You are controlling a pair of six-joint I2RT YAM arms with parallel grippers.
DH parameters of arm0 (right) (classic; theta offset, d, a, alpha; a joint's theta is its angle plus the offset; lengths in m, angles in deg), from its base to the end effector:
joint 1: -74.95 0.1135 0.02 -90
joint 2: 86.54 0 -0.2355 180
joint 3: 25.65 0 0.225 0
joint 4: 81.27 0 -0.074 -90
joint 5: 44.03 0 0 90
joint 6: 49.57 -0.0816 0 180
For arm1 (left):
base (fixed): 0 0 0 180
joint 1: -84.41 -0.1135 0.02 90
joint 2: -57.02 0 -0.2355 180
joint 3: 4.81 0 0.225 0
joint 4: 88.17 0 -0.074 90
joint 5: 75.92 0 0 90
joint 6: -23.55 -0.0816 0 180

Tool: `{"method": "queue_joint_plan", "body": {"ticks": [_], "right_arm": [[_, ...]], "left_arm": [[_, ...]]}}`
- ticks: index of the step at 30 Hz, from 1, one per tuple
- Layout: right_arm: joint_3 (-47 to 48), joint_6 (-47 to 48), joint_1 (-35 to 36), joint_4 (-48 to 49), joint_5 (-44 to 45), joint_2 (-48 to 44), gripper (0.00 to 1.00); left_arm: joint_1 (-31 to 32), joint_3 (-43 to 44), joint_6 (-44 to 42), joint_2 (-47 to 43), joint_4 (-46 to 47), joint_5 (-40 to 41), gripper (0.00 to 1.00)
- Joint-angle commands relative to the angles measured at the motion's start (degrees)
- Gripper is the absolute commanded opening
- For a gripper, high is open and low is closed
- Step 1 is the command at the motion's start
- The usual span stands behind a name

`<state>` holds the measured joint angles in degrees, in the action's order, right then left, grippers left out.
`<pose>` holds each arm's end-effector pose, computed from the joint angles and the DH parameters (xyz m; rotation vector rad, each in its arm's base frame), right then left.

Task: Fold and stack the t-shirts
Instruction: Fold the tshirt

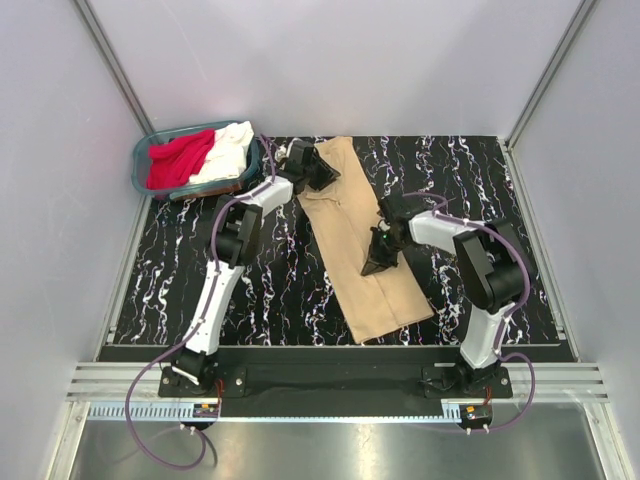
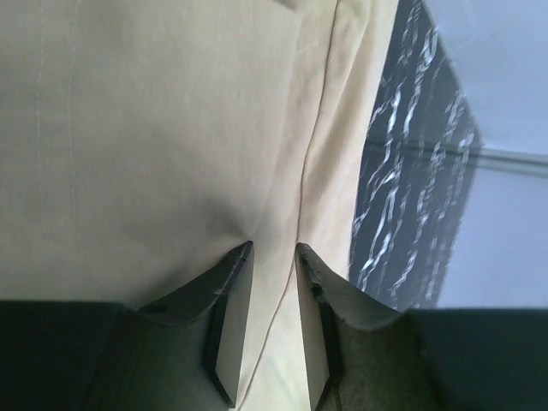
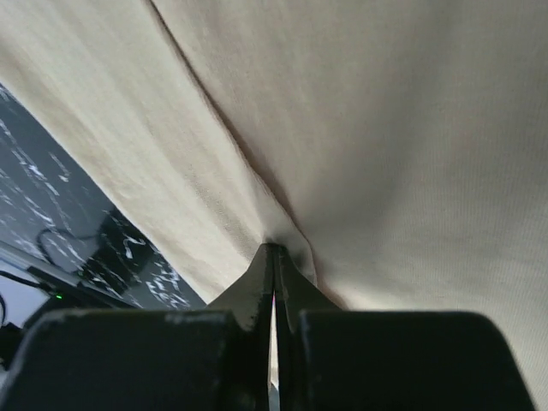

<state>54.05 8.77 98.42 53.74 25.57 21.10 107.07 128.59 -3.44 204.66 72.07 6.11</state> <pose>0.2953 0.1592 0.0887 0.1320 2.9650 0.6793 0.5174 -0.2283 0.0976 -0.7245 2.2226 -0.9638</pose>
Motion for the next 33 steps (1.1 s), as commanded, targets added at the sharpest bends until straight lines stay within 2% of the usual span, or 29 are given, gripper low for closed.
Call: {"method": "queue_joint_plan", "body": {"ticks": [1,6,9,15,19,21,24,28,29,30,31,33], "right_arm": [[-5.0,-7.4,5.8,5.8,4.1,0.0,0.00],[-8.5,-20.8,11.9,13.6,1.1,-1.1,0.00],[-7.5,-24.7,13.0,17.4,-0.7,0.1,0.00],[-2.9,-24.5,12.9,17.7,-3.7,3.4,0.00],[-2.4,-21.4,12.9,16.9,-4.8,2.1,0.03],[-1.2,-18.0,12.9,15.0,-5.3,0.7,0.07],[-0.2,-14.5,12.8,10.6,-6.4,-2.8,0.17],[-0.7,-10.7,12.2,3.4,-6.1,-9.6,0.31],[-0.9,-10.0,12.0,2.2,-6.0,-10.9,0.37],[-1.8,-9.3,11.3,1.0,-6.1,-13.5,0.40],[-2.7,-8.9,10.7,-0.4,-6.9,-14.6,0.43],[-6.0,-8.4,9.0,-1.4,-10.1,-18.1,0.52]], "left_arm": [[-0.2,5.5,3.1,5.1,0.8,-1.4,0.33],[-0.2,7.1,4.0,7.4,3.0,-5.1,0.32],[-0.1,7.1,3.2,7.6,3.2,-7.0,0.32],[-1.3,7.1,-0.4,6.0,1.5,-9.0,0.34],[-2.5,7.7,-7.3,2.1,0.3,-13.7,0.39],[-2.6,6.9,-11.0,-2.9,-2.9,-14.8,0.46],[-2.8,3.3,-17.4,-12.4,-7.6,-15.2,0.53],[-2.7,-4.4,-25.2,-26.3,-15.2,-15.5,0.57],[-2.8,-10.4,-25.8,-32.5,-16.2,-15.3,0.57],[-2.7,-14.0,-26.2,-35.8,-16.1,-15.6,0.57],[-2.4,-21.6,-27.0,-39.0,-16.1,-15.9,0.57],[-1.6,-29.5,-29.5,-47.5,-17.3,-17.3,0.56]]}}
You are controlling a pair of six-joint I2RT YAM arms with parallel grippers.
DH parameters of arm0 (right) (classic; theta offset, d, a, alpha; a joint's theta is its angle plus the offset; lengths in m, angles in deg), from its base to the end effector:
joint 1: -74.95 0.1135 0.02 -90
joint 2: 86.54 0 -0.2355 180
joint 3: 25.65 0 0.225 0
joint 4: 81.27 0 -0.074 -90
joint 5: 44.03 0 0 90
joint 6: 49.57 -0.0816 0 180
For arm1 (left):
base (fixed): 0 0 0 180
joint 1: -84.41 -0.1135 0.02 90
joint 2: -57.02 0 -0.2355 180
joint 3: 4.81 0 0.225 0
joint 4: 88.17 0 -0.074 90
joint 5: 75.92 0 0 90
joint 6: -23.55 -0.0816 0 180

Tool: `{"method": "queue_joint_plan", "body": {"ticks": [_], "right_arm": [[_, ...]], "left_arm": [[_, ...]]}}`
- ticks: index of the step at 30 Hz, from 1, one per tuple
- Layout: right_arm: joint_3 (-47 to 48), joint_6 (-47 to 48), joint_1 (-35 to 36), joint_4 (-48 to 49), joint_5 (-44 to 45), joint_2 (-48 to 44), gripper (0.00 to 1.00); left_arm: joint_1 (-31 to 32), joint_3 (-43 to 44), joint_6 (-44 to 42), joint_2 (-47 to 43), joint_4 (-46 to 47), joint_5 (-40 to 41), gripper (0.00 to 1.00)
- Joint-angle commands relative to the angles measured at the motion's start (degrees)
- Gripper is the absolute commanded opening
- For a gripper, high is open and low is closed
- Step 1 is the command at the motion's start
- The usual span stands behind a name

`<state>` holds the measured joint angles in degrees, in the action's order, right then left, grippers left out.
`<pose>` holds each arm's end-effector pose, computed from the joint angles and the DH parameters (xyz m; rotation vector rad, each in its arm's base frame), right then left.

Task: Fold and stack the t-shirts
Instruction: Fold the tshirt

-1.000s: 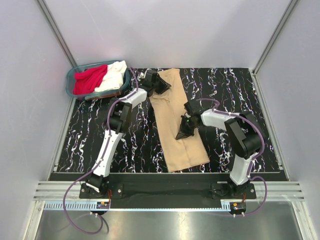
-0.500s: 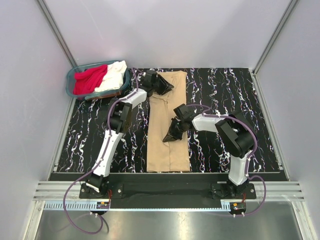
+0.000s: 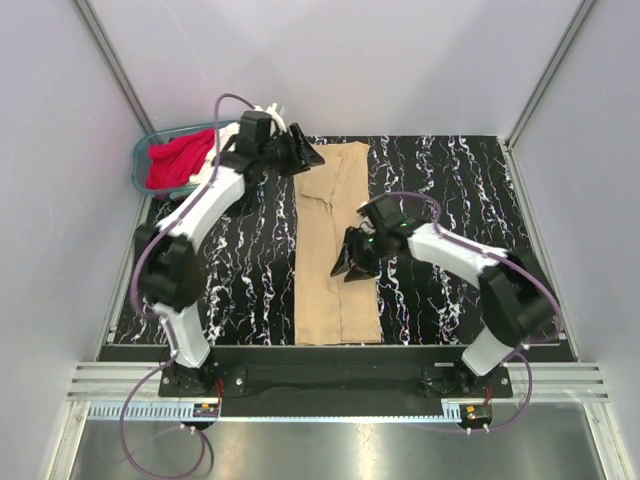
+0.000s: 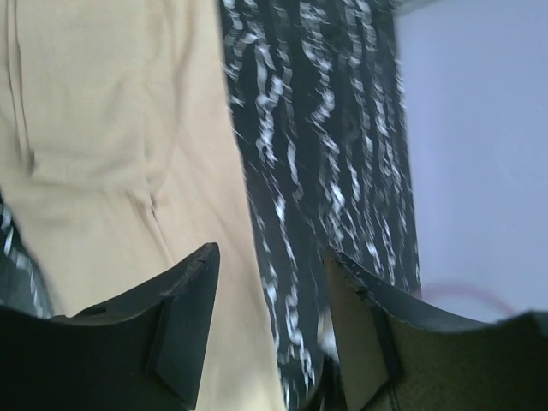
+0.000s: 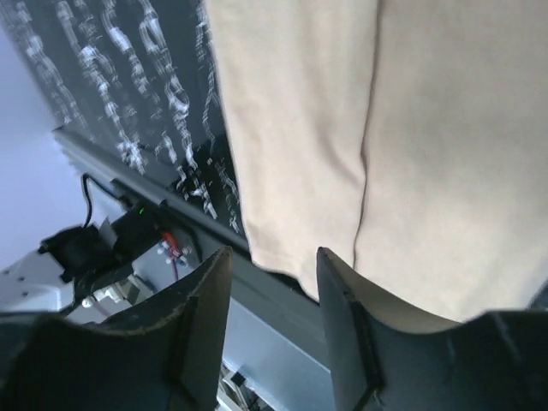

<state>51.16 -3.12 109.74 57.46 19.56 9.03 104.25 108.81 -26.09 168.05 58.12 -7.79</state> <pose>0.2498 0.2177 0.1481 0.0392 2.8593 1.0017 0.4200 -0.1839 0.2661 -0.1580 2.2390 -1.0045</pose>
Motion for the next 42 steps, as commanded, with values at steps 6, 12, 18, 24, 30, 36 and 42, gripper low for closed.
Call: {"method": "queue_joint_plan", "body": {"ticks": [6,12,18,24,30,36,42], "right_arm": [[-13.2,3.4,-6.6,-7.9,-7.9,-16.5,0.59],[-21.6,0.9,-9.6,-9.6,-8.4,-25.8,0.53],[-25.8,2.8,-10.1,-9.5,-5.0,-25.6,0.53],[-27.9,3.5,-11.3,-8.9,-4.2,-23.3,0.55],[-30.5,4.5,-11.4,-6.0,-5.6,-20.4,0.57],[-33.8,3.1,-11.4,-3.4,-5.7,-21.5,0.57],[-35.6,2.9,-11.3,2.2,-7.7,-18.8,0.56]], "left_arm": [[3.9,-44.3,-6.8,-33.4,-4.9,-4.8,0.51],[4.2,-65.4,-0.5,-46.9,-1.5,-8.3,0.53],[6.6,-76.3,8.6,-51.5,4.6,-8.5,0.55],[13.1,-78.2,13.3,-51.0,5.1,-4.8,0.54],[14.8,-80.9,16.9,-51.4,3.0,-0.5,0.48],[17.0,-81.8,17.1,-50.5,3.5,0.0,0.49],[18.2,-81.6,16.9,-48.3,3.5,0.9,0.48]]}}
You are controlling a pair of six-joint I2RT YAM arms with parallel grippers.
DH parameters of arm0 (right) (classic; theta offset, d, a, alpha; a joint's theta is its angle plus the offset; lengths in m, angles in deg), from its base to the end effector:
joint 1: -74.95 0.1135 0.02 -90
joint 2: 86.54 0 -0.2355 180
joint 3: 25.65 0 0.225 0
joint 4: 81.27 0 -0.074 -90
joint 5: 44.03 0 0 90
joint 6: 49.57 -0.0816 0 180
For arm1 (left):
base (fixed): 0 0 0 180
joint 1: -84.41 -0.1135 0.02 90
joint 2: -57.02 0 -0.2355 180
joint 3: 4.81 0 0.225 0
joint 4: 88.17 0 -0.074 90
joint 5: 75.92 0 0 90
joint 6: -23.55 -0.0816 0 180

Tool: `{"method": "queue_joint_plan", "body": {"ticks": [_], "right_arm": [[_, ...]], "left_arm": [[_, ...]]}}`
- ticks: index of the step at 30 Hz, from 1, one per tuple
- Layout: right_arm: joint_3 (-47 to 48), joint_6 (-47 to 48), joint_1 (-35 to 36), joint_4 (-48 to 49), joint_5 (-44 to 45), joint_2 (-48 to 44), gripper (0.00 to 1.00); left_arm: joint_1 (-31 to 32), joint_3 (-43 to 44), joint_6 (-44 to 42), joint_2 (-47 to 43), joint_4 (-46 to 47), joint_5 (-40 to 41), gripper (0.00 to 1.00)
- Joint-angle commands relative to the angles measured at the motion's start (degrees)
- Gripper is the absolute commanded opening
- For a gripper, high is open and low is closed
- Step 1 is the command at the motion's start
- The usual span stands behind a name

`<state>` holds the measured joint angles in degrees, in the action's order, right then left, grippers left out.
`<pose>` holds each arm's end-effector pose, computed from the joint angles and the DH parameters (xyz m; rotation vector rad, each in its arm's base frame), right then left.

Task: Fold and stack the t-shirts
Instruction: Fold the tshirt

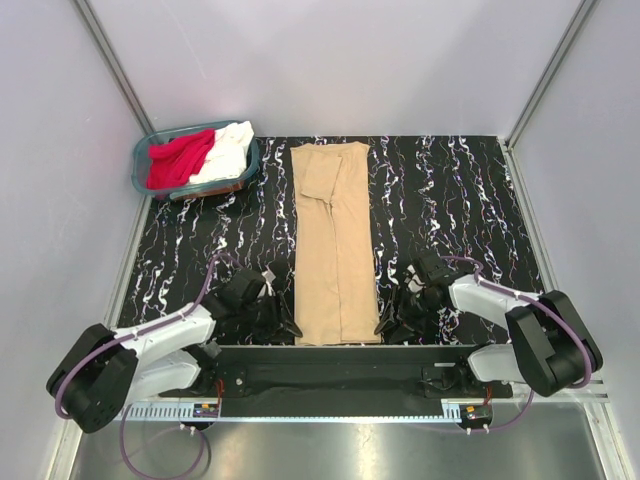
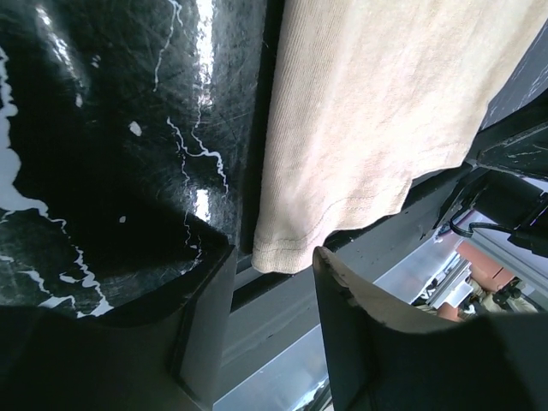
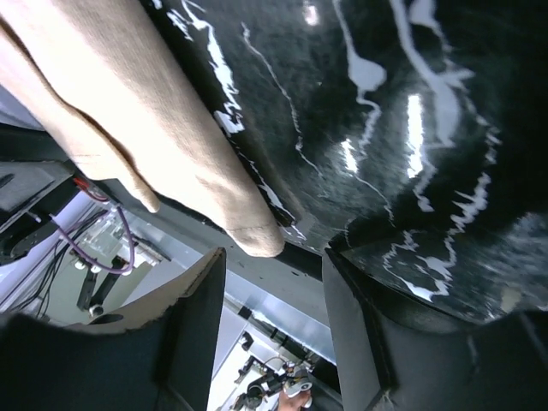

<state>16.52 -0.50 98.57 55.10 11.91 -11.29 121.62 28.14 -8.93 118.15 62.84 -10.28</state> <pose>0.1476 0.1144 0.0806 -0.3308 -2.8544 -0.9224 0.1270 -0.1387 0.0888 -0.3271 2.8633 -1.0438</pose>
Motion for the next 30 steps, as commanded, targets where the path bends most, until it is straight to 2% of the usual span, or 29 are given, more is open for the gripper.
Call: {"method": "queue_joint_plan", "body": {"ticks": [1,5,16,21,24,30], "right_arm": [[-1.0,0.6,-0.2,4.9,-0.3,1.9,0.56],[-1.7,1.4,-0.1,5.7,-0.7,3.7,0.56],[-2.4,0.2,-0.1,7.0,0.6,3.4,0.53],[-2.0,0.2,-0.1,7.9,0.5,4.6,0.52],[-2.1,0.1,-0.1,8.6,0.3,5.4,0.52],[-2.0,-0.2,-0.1,9.8,0.3,6.6,0.50]], "left_arm": [[1.0,-1.1,-0.2,2.1,-1.2,3.4,0.46],[1.5,-1.9,0.1,2.0,-1.4,4.2,0.41],[1.8,-1.4,-1.3,3.4,-2.0,5.7,0.41],[1.8,-1.0,-1.6,3.9,-2.7,5.7,0.48],[1.7,-1.1,-1.7,4.5,-2.7,5.9,0.48],[1.7,-1.3,-2.1,6.2,-2.3,5.8,0.42]]}}
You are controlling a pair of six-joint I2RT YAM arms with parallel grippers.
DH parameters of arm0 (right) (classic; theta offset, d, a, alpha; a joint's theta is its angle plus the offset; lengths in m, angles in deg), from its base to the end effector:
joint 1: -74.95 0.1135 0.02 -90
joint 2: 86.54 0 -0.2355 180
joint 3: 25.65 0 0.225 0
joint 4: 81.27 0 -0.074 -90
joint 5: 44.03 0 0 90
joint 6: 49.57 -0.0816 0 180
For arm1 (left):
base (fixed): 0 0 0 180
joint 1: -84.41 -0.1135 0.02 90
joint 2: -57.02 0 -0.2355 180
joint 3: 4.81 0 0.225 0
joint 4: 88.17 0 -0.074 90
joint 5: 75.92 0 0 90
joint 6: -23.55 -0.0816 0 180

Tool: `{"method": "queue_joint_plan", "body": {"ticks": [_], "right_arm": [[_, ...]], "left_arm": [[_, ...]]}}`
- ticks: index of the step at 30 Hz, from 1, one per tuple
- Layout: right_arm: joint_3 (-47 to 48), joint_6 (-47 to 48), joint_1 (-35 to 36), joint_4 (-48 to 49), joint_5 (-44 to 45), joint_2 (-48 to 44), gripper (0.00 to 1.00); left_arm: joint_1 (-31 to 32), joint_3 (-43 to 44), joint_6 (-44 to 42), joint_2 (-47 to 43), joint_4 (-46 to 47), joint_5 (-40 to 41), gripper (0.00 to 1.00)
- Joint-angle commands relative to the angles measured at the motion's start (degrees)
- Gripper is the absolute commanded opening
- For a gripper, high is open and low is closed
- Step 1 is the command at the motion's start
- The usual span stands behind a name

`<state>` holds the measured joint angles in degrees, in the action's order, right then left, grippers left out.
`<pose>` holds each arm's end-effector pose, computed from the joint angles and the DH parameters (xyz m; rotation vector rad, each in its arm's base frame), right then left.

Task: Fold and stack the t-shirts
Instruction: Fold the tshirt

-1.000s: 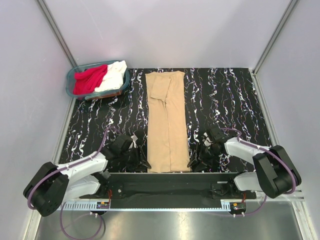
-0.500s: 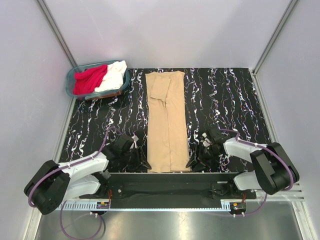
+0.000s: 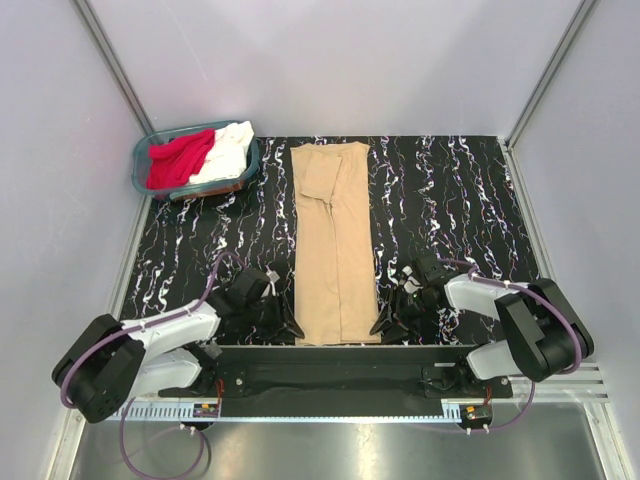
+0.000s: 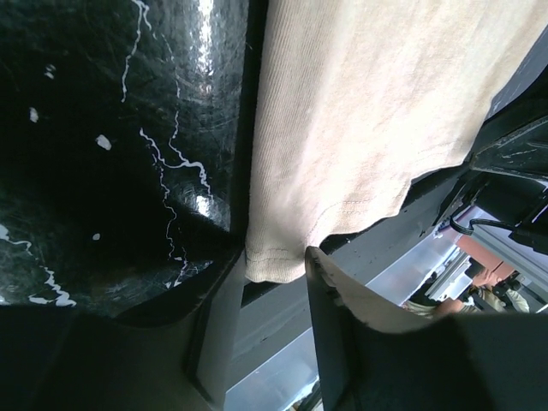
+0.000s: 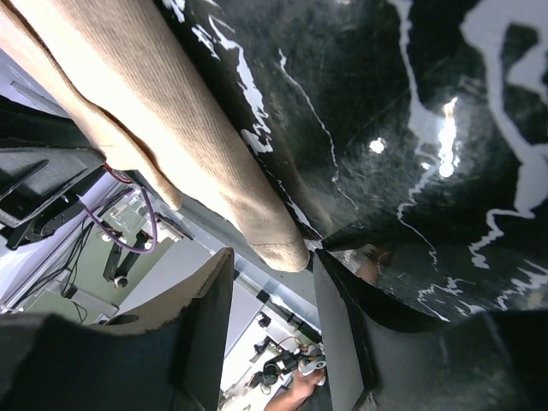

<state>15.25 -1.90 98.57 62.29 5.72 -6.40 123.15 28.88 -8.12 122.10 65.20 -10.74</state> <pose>0.1508 0.1235 0.0711 -0.3249 -2.7578 -1.0424 0.1277 -0.1464 0.0843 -0.3139 2.8953 -1.0476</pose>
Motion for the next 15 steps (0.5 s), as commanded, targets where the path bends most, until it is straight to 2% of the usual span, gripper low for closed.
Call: {"method": "queue_joint_plan", "body": {"ticks": [1,8,11,12,15], "right_arm": [[-0.6,1.1,-0.1,2.7,6.5,1.9,0.50],[-0.6,0.4,-0.1,3.3,7.4,2.2,0.43],[-0.7,0.2,-0.1,4.1,6.9,2.9,0.40],[-0.7,0.2,-0.1,4.1,6.9,3.1,0.38],[-0.9,0.1,-0.1,4.6,6.7,3.4,0.21]], "left_arm": [[0.2,-2.0,-2.9,2.1,-4.7,6.4,0.40],[0.3,-2.0,-3.0,0.6,-4.7,7.2,0.24],[0.3,-2.1,-3.0,0.8,-4.7,6.9,0.14],[0.2,-2.2,-3.0,0.8,-4.5,6.8,0.12],[0.3,-2.4,-3.0,0.7,-4.3,5.9,0.05]]}}
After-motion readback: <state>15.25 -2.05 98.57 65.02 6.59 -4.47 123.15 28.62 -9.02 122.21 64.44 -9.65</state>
